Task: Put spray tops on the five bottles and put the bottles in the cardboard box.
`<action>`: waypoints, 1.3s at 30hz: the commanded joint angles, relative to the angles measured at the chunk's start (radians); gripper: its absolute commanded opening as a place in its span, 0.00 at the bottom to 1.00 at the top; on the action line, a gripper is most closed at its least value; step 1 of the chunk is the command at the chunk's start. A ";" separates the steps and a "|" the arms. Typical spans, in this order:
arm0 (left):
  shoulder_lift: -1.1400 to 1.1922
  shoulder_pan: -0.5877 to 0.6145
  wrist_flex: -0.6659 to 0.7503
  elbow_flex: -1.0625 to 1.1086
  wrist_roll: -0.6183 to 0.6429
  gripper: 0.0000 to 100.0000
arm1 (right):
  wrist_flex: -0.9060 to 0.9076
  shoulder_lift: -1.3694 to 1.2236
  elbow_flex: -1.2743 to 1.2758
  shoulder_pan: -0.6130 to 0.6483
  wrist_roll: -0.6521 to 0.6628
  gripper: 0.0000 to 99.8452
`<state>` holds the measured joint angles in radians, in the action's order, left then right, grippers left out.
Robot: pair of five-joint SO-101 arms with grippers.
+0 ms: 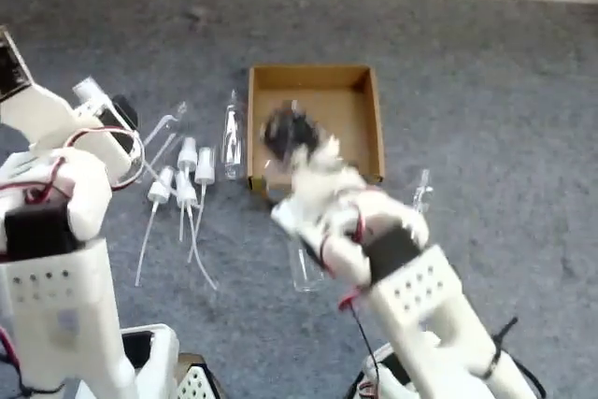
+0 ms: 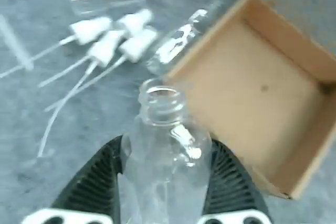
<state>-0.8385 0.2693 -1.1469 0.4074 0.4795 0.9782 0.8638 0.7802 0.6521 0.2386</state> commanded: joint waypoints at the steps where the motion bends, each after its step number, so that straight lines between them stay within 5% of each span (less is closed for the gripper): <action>1: -0.157 0.013 0.101 0.035 0.025 0.00 | -0.077 0.134 0.114 0.082 -0.006 0.00; 13: -0.559 -0.166 0.273 0.367 0.020 0.00 | -0.081 0.165 0.157 0.183 -0.008 0.00; 32: -0.587 -0.298 0.272 0.506 -0.002 0.00 | -0.081 0.165 0.156 0.177 -0.012 0.00; 39: -0.587 -0.495 0.272 0.611 -0.121 0.00 | -0.082 0.166 0.157 0.177 -0.008 0.00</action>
<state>-1.4277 -0.1235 -0.8984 0.9843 0.4289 0.9244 0.9958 0.9475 0.8286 0.2355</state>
